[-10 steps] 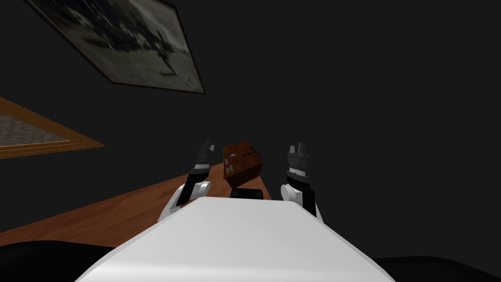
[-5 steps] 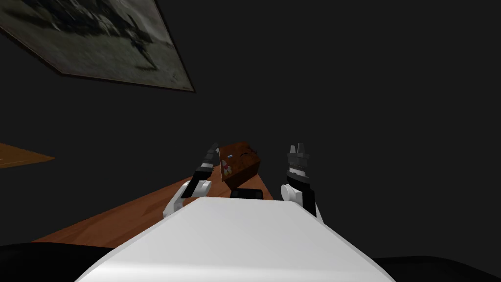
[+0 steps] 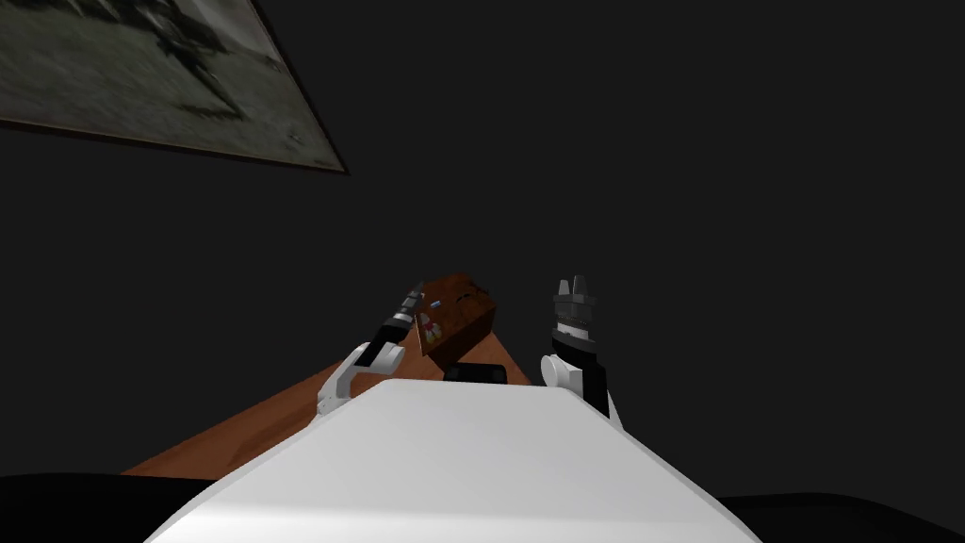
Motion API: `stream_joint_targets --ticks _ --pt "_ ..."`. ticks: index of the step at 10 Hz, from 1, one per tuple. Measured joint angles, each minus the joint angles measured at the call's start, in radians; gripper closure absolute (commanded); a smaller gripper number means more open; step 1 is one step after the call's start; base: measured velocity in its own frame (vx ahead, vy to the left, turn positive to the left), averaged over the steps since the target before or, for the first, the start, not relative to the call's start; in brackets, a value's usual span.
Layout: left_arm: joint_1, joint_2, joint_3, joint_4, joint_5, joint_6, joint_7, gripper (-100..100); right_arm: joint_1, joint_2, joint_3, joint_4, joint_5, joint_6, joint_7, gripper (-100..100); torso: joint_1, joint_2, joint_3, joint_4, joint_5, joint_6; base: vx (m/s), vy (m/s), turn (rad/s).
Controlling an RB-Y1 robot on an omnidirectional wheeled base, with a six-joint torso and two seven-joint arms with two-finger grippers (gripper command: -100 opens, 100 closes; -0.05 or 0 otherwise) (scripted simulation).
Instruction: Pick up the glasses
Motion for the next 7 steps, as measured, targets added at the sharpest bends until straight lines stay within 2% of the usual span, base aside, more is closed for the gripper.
stream_joint_targets --ticks 1,2,3,4,5,6,7 --pt "0.003 0.038 -0.005 0.014 0.028 0.04 -0.005 -100 0.0 0.0 0.0 0.0 0.0 0.0 0.0 0 0.0 0.0 0.0 0.0 0.0 0.0 -0.009 0.04 -0.107" --pt "0.005 0.044 -0.014 0.027 0.036 0.06 -0.014 -100 0.0 0.0 0.0 0.0 0.0 0.0 0.0 0 -0.001 0.0 0.0 0.0 0.0 -0.001 -0.015 0.021 -0.248" --pt "-0.013 0.054 -0.026 0.066 0.048 0.077 -0.027 -100 0.0 0.0 0.0 0.0 0.0 0.0 0.0 0 -0.002 0.0 0.0 0.0 0.0 0.0 -0.01 0.025 -0.441" --pt "-0.018 0.074 -0.039 0.103 0.069 0.096 -0.042 -100 0.0 0.0 0.0 0.0 0.0 0.0 0.0 0 -0.002 0.0 0.0 0.0 0.0 0.0 -0.01 0.018 -0.104" --pt "-0.018 0.087 -0.042 0.113 0.081 0.121 -0.049 -100 0.0 0.0 0.0 0.0 0.0 0.0 0.0 0 -0.002 0.0 0.0 0.0 0.0 -0.001 -0.002 0.013 -0.194" --pt "-0.027 0.116 -0.044 0.138 0.105 0.149 -0.053 -100 0.0 0.0 0.0 0.0 0.0 0.0 0.0 0 -0.002 -0.001 -0.001 0.0 0.0 0.0 -0.018 0.023 -0.093" --pt "-0.033 0.122 -0.049 0.158 0.114 0.166 -0.059 -100 0.0 0.0 0.0 0.0 0.0 0.0 0.0 0 -0.002 0.0 0.0 0.0 0.0 -0.001 0.003 0.015 -0.257"
